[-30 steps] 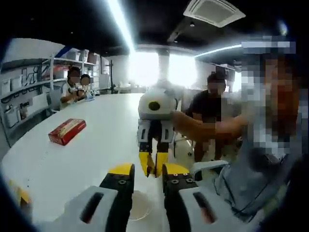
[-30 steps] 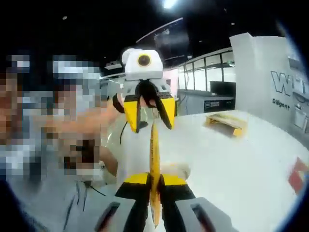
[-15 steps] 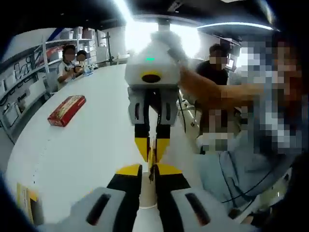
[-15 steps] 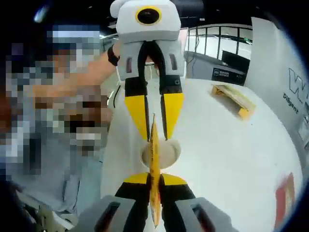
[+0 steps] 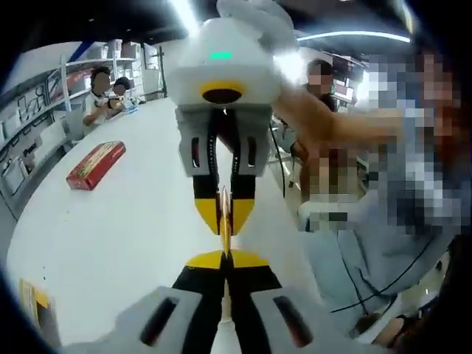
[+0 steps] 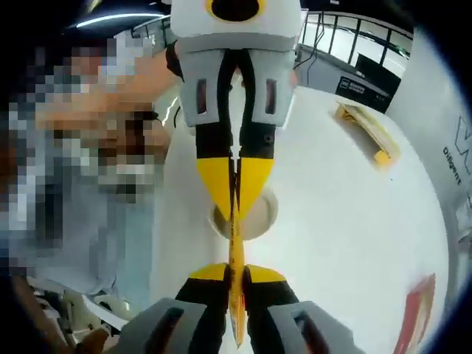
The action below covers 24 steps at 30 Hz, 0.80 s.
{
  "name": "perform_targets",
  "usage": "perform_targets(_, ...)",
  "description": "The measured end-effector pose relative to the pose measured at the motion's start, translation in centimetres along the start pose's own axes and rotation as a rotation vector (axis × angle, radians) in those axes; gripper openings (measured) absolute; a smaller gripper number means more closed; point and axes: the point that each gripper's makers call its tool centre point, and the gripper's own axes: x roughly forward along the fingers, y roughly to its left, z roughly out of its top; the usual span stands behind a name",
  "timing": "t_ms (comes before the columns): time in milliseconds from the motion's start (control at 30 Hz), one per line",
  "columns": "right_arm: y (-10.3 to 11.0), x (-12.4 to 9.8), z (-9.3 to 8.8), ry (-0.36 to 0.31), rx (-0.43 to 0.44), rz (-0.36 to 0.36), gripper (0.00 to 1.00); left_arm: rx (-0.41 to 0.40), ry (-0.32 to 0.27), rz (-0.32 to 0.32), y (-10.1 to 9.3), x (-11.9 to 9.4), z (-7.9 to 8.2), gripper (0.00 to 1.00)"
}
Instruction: Tear open the coffee pouch, take out the coffee, and pour the coffee from the pouch into the cup
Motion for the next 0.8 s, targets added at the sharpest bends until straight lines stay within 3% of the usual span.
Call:
perform_targets(267, 0.0, 0.6, -0.5, -0.069, -0.012, -0.008, 0.11, 0.023, -0.085, 0.03, 0.4, 0.4, -0.8, 0.02)
perform_targets(333, -0.2, 0.4, -0.9, -0.091, -0.026, -0.014, 0.16, 0.036, -0.117, 0.027, 0.4, 0.2, -0.6, 0.02)
perform_targets(400, -0.3, -0.1, -0.9, -0.163, -0.057, -0.014, 0.24, 0.04, -0.145, 0.034, 0.4, -0.2, -0.5, 0.02)
perform_targets(567, -0.7, -2.8, -1.1, -0.448, -0.02, -0.014, 0.33, 0.034, -0.232, 0.036, 0.2, -1.1, 0.0, 0.02)
perform_targets(700, -0.5, -5.5, -1.7, -0.86, 0.009, 0.016, 0.36, 0.023, -0.318, 0.058, 0.4, -1.5, 0.3, 0.02)
perform_targets(767, -0.7, -6.2, -2.2, -0.978, 0.035, 0.001, 0.36, 0.019, -0.361, 0.066, 0.5, -1.7, 0.6, 0.02)
perform_targets(800, -0.7, -6.7, -2.5, -1.069, 0.055, -0.015, 0.36, 0.002, -0.398, 0.06, 0.3, -1.7, 0.9, 0.02)
